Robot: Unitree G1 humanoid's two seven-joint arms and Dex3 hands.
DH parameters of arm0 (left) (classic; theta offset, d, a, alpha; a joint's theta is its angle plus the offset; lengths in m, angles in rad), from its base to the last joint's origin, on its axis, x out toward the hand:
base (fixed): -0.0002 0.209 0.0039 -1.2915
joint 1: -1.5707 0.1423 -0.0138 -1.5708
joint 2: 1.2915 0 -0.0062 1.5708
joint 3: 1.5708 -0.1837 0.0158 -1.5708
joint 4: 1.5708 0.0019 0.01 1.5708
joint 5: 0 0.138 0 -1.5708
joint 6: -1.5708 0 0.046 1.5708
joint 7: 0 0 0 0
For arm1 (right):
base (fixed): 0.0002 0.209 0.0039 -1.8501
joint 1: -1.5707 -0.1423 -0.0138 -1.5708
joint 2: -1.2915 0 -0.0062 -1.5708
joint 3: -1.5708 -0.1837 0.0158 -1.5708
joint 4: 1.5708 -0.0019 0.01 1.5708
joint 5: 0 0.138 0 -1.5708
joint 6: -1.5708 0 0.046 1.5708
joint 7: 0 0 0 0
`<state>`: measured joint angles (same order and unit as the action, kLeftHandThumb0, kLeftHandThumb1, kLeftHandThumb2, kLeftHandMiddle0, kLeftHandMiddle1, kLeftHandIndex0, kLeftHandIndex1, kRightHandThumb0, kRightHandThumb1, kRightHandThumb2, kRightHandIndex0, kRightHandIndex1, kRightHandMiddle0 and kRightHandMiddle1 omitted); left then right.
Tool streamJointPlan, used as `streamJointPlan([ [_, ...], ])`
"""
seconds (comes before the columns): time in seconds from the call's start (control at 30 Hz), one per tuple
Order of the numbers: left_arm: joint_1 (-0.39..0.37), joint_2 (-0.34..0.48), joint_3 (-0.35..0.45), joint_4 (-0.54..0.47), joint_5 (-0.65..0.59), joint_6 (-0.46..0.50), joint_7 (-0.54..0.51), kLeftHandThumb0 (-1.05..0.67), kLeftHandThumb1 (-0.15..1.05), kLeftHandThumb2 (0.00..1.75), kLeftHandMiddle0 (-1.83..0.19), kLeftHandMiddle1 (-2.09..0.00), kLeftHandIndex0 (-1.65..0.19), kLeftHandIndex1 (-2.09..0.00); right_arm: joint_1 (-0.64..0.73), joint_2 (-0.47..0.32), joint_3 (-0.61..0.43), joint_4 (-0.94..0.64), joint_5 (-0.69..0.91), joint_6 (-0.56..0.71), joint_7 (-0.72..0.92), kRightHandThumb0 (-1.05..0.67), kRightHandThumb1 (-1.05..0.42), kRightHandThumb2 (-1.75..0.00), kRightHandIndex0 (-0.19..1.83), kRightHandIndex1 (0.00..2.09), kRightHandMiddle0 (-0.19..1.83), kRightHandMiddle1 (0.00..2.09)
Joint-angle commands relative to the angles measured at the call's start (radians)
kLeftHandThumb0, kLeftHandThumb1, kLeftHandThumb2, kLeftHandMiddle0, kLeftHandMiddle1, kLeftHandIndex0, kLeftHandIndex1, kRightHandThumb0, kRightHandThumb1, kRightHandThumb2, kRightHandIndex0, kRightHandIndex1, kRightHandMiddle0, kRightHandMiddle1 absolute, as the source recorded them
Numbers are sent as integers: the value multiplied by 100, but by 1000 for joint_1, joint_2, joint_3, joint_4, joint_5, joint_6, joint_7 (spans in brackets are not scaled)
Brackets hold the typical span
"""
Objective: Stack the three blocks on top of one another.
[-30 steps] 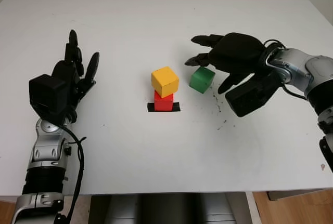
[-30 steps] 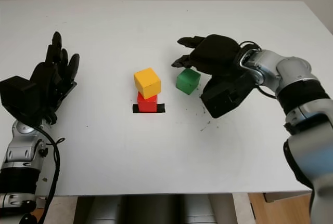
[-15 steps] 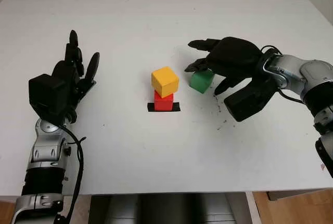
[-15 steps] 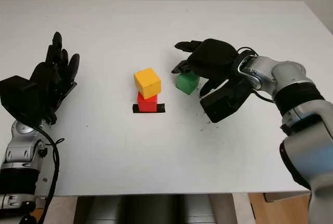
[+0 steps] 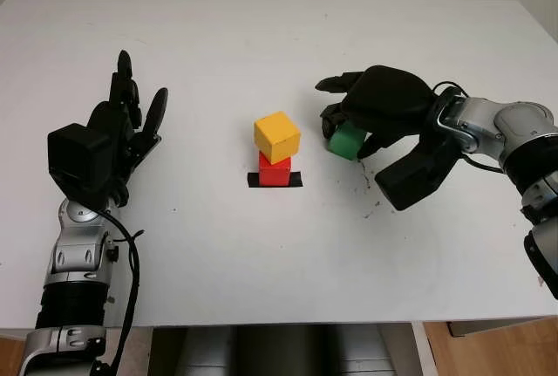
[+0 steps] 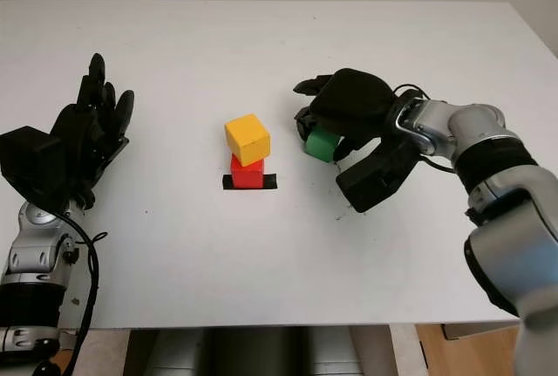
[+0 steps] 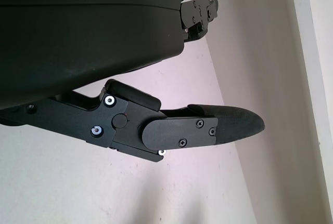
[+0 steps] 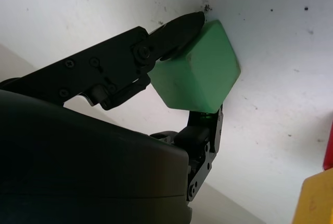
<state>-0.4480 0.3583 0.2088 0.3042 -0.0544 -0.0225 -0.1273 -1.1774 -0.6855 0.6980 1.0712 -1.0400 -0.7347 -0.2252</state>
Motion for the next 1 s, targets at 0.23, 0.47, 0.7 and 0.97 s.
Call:
streamJointPlan([
  [0.23,9,1,1,-10,8,-7,6,-74,105,47,19,-1,19,0,-12,-18,-68,-21,91,40,77,-39,-89,-6,35,5,60,103],
  [0.47,14,0,0,-7,11,-22,8,-72,105,46,19,-1,19,0,9,13,-231,-41,308,116,185,-37,-88,-5,37,6,60,104],
  [0.7,19,-2,-2,-15,9,-21,8,-72,105,46,19,-1,19,0,43,66,-425,-179,601,370,464,-42,-93,-6,29,3,42,129],
  [0.97,23,3,-3,-10,16,-21,8,-72,105,47,19,0,19,0,122,152,-600,-421,871,748,652,-43,-91,-5,30,5,36,147],
])
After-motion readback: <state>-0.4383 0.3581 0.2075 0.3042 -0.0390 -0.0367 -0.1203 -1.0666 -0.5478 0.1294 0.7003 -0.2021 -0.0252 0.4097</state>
